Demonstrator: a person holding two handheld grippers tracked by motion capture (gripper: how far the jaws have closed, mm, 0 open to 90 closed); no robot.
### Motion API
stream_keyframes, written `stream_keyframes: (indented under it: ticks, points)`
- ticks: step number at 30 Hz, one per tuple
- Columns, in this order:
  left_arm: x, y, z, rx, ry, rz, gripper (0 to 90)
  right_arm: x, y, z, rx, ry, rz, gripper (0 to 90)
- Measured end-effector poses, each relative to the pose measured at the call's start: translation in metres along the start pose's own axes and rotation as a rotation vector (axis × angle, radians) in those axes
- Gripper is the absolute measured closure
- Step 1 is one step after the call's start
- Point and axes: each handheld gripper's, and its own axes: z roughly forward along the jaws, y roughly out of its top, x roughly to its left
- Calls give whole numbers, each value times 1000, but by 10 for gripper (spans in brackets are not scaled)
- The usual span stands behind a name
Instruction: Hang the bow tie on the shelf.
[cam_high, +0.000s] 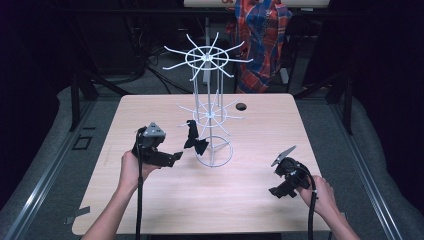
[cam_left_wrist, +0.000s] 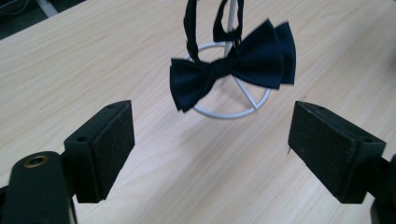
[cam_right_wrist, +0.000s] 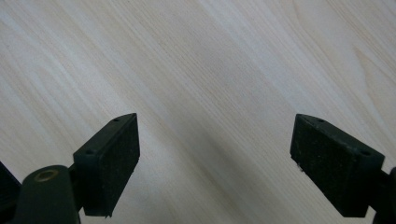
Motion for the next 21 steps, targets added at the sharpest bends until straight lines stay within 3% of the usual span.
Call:
stream_keyframes:
  ticks: [1, 5, 21]
  points:
    - [-1, -2, 0, 6, 5, 0, 135, 2, -1, 3, -43, 6, 36, 154]
    - [-3, -9, -3, 25, 14, -1, 118, 0, 1, -1, 2, 1, -9, 154]
    - [-9, -43, -10, 113, 36, -32, 27, 2, 1, -1, -5, 4, -9, 154]
